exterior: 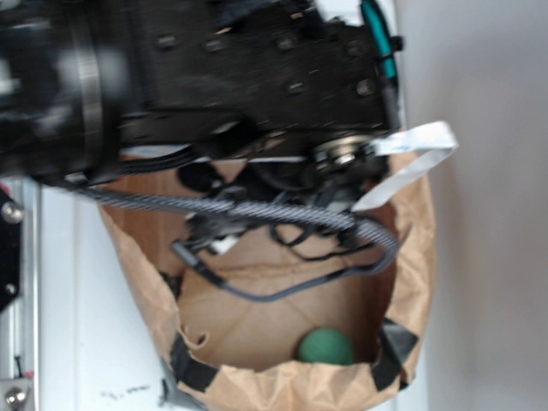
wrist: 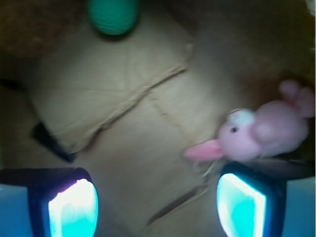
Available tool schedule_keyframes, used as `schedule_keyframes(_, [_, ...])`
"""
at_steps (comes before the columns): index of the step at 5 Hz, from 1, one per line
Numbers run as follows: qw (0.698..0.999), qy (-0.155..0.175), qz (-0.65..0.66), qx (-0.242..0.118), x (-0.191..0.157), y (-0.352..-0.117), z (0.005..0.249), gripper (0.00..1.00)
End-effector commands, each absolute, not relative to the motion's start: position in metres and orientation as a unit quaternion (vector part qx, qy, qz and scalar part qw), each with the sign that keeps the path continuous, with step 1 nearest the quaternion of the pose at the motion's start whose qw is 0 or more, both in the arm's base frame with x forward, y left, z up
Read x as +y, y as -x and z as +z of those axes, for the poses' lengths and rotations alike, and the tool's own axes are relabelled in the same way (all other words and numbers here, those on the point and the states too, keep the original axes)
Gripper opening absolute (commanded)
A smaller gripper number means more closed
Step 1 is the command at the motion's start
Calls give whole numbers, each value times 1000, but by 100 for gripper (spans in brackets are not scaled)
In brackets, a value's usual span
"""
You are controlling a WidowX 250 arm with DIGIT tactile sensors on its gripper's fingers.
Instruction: Grab the green ball.
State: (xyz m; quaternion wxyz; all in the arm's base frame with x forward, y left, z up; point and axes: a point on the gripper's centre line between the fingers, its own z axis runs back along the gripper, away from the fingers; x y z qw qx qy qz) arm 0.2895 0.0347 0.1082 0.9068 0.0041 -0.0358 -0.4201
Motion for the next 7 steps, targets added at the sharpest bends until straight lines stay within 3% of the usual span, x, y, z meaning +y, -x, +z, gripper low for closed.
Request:
schedule_keyframes(1, [854,-54,-513,-70,21,-300,95,100])
schedule_keyframes(2, [830,-51,-551,-62,-9,-300,86,100])
schedule_keyframes(4, [811,-39,-579,-76,-49,-292,96,100])
schedule_keyframes(7, [787,-37,-606,-113,-70,-317,87,100])
